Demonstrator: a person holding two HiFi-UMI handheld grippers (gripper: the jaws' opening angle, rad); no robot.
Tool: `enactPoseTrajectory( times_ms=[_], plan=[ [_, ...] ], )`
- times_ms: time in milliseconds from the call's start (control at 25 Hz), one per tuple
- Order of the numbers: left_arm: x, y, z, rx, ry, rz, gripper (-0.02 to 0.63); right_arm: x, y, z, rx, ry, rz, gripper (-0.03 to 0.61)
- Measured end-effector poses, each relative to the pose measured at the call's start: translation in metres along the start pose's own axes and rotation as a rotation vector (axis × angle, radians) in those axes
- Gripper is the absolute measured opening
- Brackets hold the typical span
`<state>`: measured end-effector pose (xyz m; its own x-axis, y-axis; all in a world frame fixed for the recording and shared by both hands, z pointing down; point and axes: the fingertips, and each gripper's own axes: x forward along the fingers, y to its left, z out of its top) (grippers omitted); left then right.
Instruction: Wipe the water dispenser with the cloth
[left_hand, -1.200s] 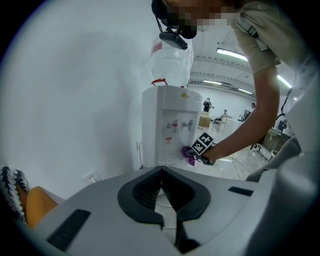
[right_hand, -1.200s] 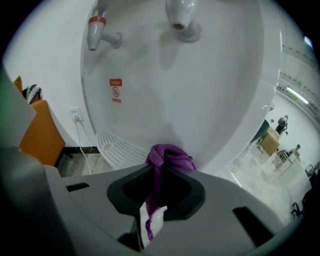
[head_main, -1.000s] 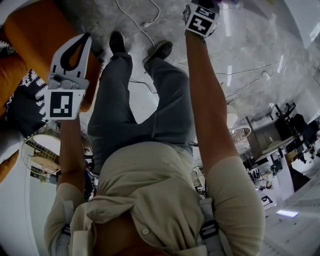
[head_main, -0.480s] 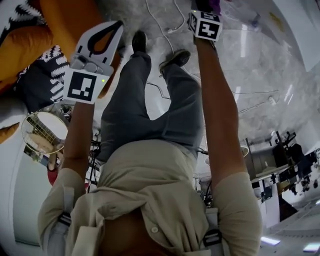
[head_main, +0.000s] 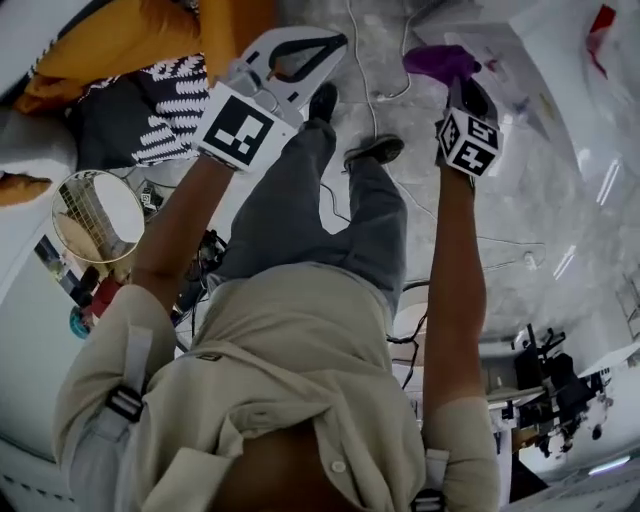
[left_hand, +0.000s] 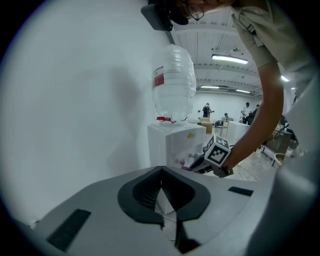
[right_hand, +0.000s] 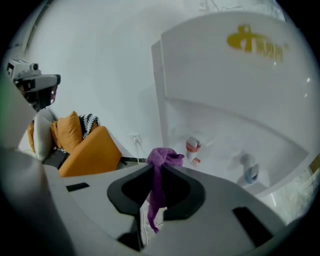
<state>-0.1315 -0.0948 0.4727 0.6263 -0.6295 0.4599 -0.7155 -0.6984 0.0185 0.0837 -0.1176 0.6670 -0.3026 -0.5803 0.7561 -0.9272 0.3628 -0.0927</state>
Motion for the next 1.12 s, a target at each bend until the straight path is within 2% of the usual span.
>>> enactPoseTrajectory(
  times_ms=[200, 560, 840, 1000, 1120],
  plan=[
    [-0.034, 0.013, 0.042, 0.116, -0.025, -0.013, 0.017, -0.069, 0.018, 0.049, -0.031, -0.052, 0.006, 0.058],
    [-0.102, 0.027, 0.095, 0.153, -0.055, 0.015, 0.017, -0.191, 0.056, 0.113, -0.039, -0.162, 0.035, 0.058],
    [-0.154, 0.018, 0.135, 0.185, -0.101, 0.018, 0.017, -0.298, 0.087, 0.168, -0.082, -0.313, 0.052, 0.057],
    [-0.174, 0.001, 0.17, 0.151, -0.178, -0.017, 0.017, -0.365, 0.097, 0.199, -0.108, -0.433, 0.008, 0.057],
    [-0.185, -0.016, 0.196, 0.168, -0.205, -0.058, 0.017, -0.415, 0.099, 0.217, -0.121, -0.511, -0.038, 0.052]
  ],
)
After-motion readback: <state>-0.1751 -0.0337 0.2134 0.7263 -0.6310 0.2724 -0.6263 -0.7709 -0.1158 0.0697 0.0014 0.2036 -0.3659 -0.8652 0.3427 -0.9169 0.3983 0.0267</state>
